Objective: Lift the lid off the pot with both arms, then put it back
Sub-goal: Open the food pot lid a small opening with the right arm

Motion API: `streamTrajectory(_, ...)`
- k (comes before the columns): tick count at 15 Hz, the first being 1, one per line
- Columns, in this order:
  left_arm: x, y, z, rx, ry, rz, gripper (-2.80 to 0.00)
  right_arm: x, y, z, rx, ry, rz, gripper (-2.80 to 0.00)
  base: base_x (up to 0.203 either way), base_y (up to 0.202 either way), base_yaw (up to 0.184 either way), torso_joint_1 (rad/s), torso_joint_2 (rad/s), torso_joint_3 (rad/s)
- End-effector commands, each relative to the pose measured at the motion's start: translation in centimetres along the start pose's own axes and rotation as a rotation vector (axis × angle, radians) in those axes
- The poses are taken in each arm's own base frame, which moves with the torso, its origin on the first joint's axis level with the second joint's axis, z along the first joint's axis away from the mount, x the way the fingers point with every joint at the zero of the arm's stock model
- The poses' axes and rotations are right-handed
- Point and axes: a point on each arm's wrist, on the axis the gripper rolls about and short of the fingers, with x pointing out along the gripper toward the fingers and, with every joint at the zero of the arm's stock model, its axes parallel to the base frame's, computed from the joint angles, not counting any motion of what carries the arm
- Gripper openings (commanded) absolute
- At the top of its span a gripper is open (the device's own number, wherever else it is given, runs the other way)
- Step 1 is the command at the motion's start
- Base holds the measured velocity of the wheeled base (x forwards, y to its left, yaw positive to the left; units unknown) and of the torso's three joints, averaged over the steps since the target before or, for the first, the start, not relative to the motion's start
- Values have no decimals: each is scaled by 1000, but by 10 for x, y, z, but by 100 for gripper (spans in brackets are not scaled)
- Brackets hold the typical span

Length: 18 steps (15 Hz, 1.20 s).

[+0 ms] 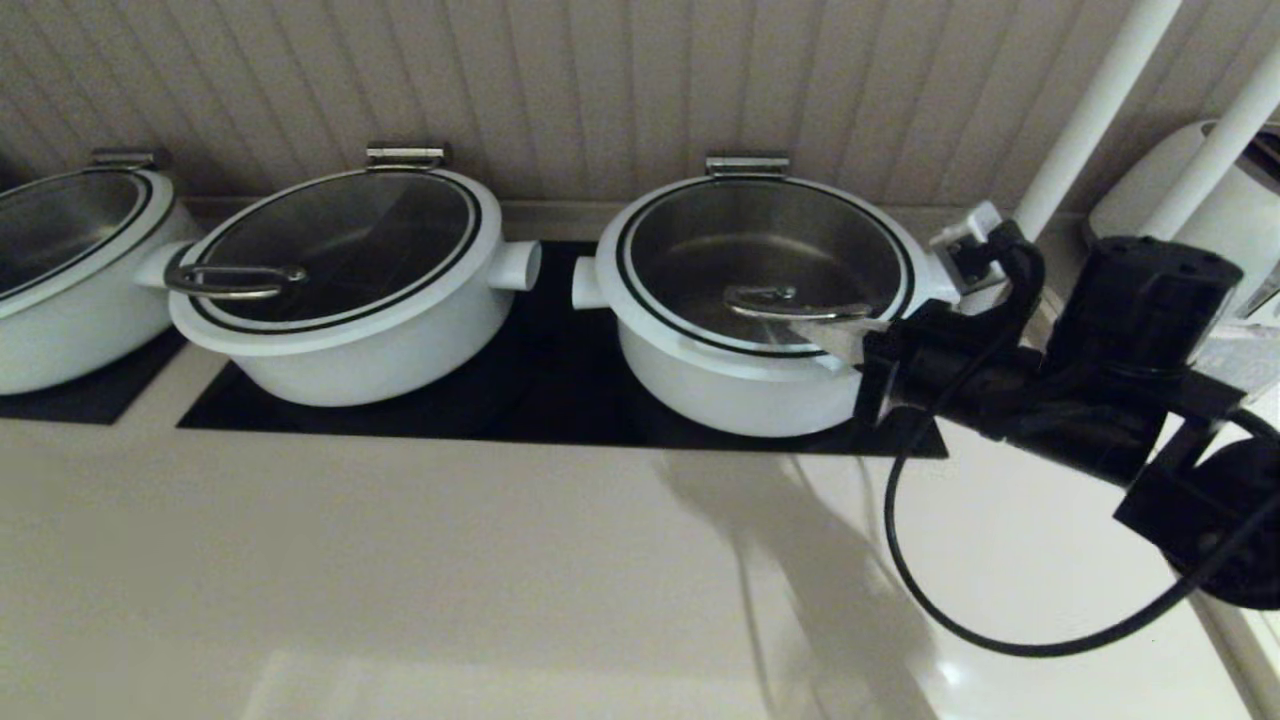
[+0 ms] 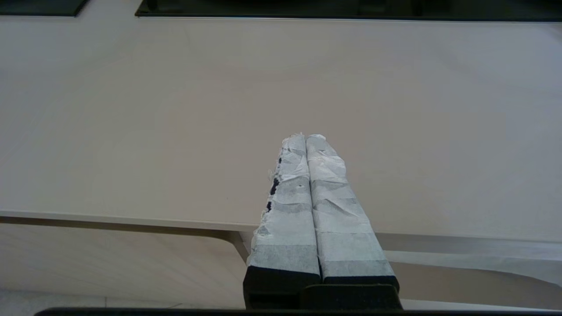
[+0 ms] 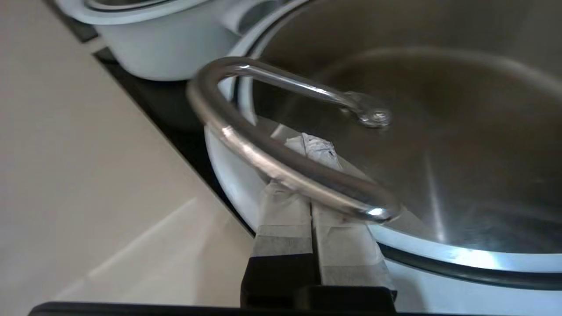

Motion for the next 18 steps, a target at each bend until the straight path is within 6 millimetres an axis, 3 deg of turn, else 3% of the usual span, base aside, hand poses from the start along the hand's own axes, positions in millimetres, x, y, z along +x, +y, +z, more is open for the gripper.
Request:
streamTrajectory(1,0,0,0,0,-1,0,-280,4,-1,-4,3,5,-8,-280,0,0,0,0,0,0)
streamTrajectory(9,0,0,0,0,-1,0,-280,2,-2,26,-26,-92,-40,-280,0,0,0,0,0,0)
streamTrajectory(18,0,0,0,0,-1,0,-280,2,-5,28,-24,-101,-54,-280,0,0,0,0,0,0)
